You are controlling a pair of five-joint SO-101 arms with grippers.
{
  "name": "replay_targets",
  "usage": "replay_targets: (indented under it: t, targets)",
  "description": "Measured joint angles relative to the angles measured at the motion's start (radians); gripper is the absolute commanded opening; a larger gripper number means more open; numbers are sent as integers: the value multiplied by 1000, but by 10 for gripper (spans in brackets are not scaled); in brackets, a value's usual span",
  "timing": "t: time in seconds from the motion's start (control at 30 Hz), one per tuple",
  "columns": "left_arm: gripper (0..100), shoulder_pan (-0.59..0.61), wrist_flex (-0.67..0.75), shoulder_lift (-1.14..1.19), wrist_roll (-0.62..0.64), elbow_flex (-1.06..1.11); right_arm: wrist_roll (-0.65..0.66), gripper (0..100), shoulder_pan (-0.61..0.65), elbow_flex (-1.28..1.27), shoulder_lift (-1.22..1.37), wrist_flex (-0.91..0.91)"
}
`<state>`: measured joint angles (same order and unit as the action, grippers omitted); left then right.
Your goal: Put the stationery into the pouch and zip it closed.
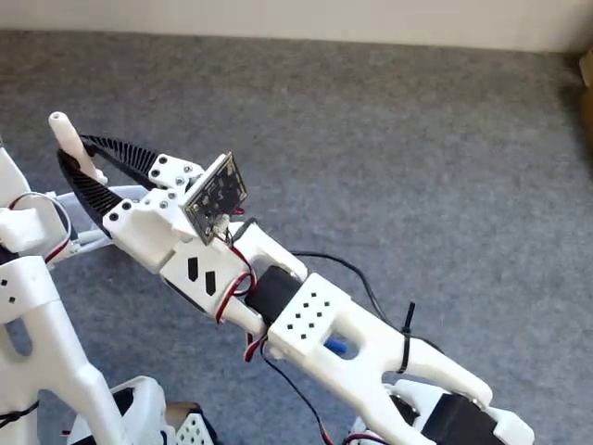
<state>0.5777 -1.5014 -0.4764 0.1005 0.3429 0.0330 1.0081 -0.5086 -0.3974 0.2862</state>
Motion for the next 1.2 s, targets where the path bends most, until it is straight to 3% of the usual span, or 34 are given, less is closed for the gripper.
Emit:
replay_targets:
  t: [0.33,0.47,0.6,0.8,1.2]
  targets:
    - [8,-2,0,0,0,0,534,5,61,-81,0,0]
    - [8,5,0,0,0,0,674,6,91,-107,-3,6]
    - [8,6,0,0,0,0,700,13,94,-109,-5,9]
    - [8,6,0,0,0,0,703,149,94,-110,-5,9]
    - [8,6,0,0,0,0,703,149,94,-121,-5,9]
